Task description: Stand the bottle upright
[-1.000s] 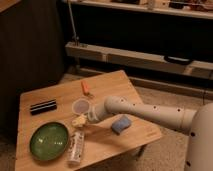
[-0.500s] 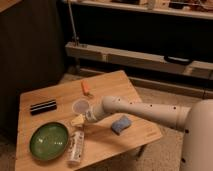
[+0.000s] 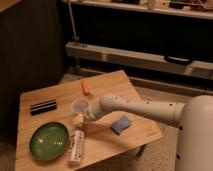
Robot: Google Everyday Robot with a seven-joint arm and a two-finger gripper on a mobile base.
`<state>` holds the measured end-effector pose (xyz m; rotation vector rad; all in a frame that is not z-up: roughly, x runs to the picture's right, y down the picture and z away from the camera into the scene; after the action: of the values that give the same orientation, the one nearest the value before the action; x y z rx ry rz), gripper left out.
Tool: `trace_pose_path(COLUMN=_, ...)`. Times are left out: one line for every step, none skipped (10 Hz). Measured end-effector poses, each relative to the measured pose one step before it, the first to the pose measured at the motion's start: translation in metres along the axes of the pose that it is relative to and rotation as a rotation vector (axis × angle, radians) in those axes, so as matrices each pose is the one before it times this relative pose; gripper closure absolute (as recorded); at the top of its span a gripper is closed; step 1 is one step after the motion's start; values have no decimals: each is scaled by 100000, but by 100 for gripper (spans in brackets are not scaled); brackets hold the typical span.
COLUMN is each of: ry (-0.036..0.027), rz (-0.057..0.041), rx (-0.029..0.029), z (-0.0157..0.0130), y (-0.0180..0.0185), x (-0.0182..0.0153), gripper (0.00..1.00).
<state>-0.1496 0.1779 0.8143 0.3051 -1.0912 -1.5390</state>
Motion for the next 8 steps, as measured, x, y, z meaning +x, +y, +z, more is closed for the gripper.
trace_pose_path(ry=-171, rz=240, rx=-868, z=50, y=236, x=-20, gripper=67)
trace_pose_path(ry=-232, rz=292, rx=-538, z=78, y=240, x=-97, gripper=67)
trace_pose_path(ry=-153, rz=326, rx=-492, z=68, y=204, x=-73, gripper=67)
trace_pose_path(ry=-134, rz=460, rx=-338, z=84, y=229, x=-102, gripper=66)
trace_pose_path(ry=-99, rz=407, rx=-255, z=87, y=214, x=-90, gripper=60)
trace_pose_path(ry=155, rz=295, rx=-218, z=0, y=226, x=-47, gripper=48)
trace_pose_path(ry=310, rz=318, rx=-82, z=-110, y=195, x=-21, gripper=37)
trace_pose_path(ry=337, rz=-77, rx=113, z=-168, y=59, x=49, gripper=28)
